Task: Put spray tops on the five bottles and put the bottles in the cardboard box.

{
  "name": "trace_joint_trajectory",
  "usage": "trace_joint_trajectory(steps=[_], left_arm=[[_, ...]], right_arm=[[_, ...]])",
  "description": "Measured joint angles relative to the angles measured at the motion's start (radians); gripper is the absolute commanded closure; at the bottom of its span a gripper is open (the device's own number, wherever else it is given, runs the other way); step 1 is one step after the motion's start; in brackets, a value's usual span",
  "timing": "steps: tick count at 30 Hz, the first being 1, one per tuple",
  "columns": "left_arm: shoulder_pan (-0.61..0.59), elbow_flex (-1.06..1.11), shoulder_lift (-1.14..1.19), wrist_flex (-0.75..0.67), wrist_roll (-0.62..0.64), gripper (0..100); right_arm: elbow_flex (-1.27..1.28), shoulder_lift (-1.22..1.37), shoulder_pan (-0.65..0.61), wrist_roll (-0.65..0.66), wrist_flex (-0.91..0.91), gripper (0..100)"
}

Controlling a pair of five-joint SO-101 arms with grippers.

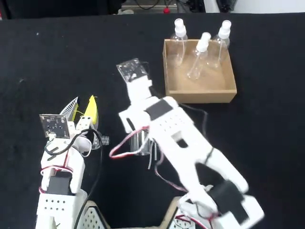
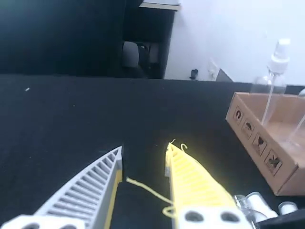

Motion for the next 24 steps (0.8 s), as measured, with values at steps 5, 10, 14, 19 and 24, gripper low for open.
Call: trace_joint_trajectory(steps=[5, 10, 14, 19, 24], left_arm=[[0.000, 0.000, 0.000, 0.000, 0.018, 85], [0.000, 0.000, 0.000, 0.000, 0.018, 85], [0.000, 0.000, 0.000, 0.000, 0.018, 85], [0.000, 0.000, 0.000, 0.000, 0.018, 85], [0.000, 0.000, 0.000, 0.000, 0.018, 85]], right_arm=[[-0.126, 0.173, 0.000, -0.052, 0.051, 63.9], [-0.292, 0.330, 0.000, -0.060, 0.170, 67.8], [-0.405, 0.456, 0.000, -0.063, 0.236, 73.6], [-0.456, 0.563, 0.000, -0.063, 0.250, 72.4], [-0.457, 0.571, 0.000, -0.063, 0.250, 72.9]])
